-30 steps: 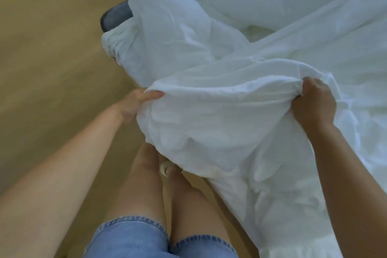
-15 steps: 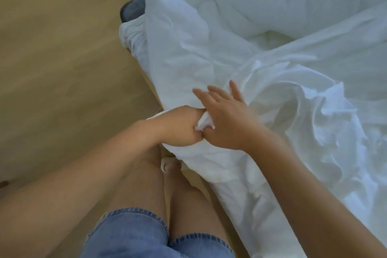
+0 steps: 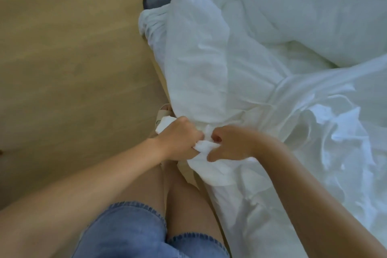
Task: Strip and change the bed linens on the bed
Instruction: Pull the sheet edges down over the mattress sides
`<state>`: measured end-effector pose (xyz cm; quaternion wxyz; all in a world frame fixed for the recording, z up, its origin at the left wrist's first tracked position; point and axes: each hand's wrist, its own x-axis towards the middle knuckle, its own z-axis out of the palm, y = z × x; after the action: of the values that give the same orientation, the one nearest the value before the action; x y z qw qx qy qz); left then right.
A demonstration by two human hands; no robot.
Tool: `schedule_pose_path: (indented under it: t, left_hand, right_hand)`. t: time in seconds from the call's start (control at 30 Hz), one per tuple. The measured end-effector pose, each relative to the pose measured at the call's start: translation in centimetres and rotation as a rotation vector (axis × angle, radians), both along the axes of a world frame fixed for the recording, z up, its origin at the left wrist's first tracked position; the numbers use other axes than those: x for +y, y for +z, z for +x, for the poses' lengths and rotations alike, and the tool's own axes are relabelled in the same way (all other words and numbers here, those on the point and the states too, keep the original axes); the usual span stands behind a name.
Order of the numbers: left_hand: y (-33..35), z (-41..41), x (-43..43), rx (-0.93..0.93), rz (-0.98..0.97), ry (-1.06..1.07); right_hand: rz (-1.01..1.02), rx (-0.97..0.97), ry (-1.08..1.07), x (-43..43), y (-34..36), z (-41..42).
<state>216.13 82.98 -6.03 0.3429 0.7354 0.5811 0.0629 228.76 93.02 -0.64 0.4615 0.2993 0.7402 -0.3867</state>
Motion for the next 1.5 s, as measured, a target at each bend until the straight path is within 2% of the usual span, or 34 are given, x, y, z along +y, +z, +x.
schedule_pose_path:
  t: [0.13,0.2,0.27,0.37,0.43,0.47,0.57,0.6,0.67,0.73,0.8,0.87,0.93,1.0,1.07,1.17,1.23,1.33,1.37,1.43,1.5]
  left_hand:
    - [0.1,-0.6,-2.0,-0.126,-0.133,0.156]
    - [-0.1,-1.3,-2.7,-0.186,-0.201,0.164]
    - [0.0,-1.2,-3.0,-0.118,-0.153,0.096]
    - [0.4,-0.7,-3.2,-0.033,-0.038,0.057]
    - [1.0,-0.4,-2.9,-0.113,0.038,0.201]
    - [1.6,-0.3,-2.6,-0.149,0.067,0.283]
    - [3.3,1.6,-2.1,-0.075,0.147,0.393]
    - [3.8,2.2,-2.3,-0.132,0.144,0.420]
    - [4.5,3.1,-2.9,-0.249,0.140,0.445]
    - [4.6,3.3,-3.6,-0.341,0.148,0.481]
    - [4.6,3.4,-4.4,-0.472,0.122,0.474]
    - [4.2,3.8,-5.1,-0.500,0.142,0.510]
    - [3.4,4.0,-5.5,-0.593,0.057,0.671]
    - [2.5,3.7,-5.3,-0.667,-0.169,0.895]
    - [1.4,3.2,-4.7,-0.711,-0.386,1.087]
    - [0.9,3.0,-3.7,-0.801,-0.523,1.158]
    - [1.3,3.3,-3.6,-0.818,-0.530,1.142]
    - [2.2,3.4,-4.1,-0.488,-0.345,1.007]
    - [2.5,3.5,-4.4,-0.448,-0.297,0.978]
    - [2.8,3.8,-5.1,-0.478,-0.308,0.946]
    - [2.8,4.0,-6.0,-0.553,-0.368,0.923]
  right_hand:
    - [-0.007,0.086,-0.031,-1.2,0.2,-1.5]
    - [0.008,0.096,-0.022,-1.5,0.5,-1.7]
    - [-0.019,0.041,0.019,-1.8,0.6,-1.4]
    - [-0.155,-0.077,-0.128,-1.7,0.9,-1.1]
    - [-0.246,-0.095,-0.316,-1.3,0.7,-1.2]
    - [-0.316,-0.041,-0.505,-1.3,0.5,-1.2]
    - [-0.568,0.051,-1.250,-2.5,0.1,-1.4]
    - [-0.570,0.095,-1.389,-3.1,-0.3,-1.1]
    - [-0.453,0.219,-1.528,-4.3,-0.6,-0.4]
    - [-0.427,0.313,-1.653,-5.0,-0.7,0.3]
    - [-0.445,0.314,-1.728,-5.2,-0.7,0.8]
    - [-0.450,0.288,-1.797,-5.3,-0.9,0.7]
    - [-0.462,0.326,-1.883,-5.1,-1.4,0.5]
    - [-0.491,0.369,-1.892,-4.9,-1.8,0.4]
    - [-0.480,0.335,-1.769,-5.1,-2.1,0.6]
    - [-0.352,0.234,-1.564,-5.3,-2.1,0.7]
    - [-0.318,0.170,-1.527,-5.3,-2.1,0.7]
    - [-0.335,-0.053,-1.560,-5.8,-2.0,-0.2]
    - [-0.369,-0.132,-1.611,-6.0,-1.9,-0.6]
    - [-0.453,-0.244,-1.664,-5.9,-1.8,-1.2]
    - [-0.493,-0.273,-1.662,-5.6,-1.9,-1.3]
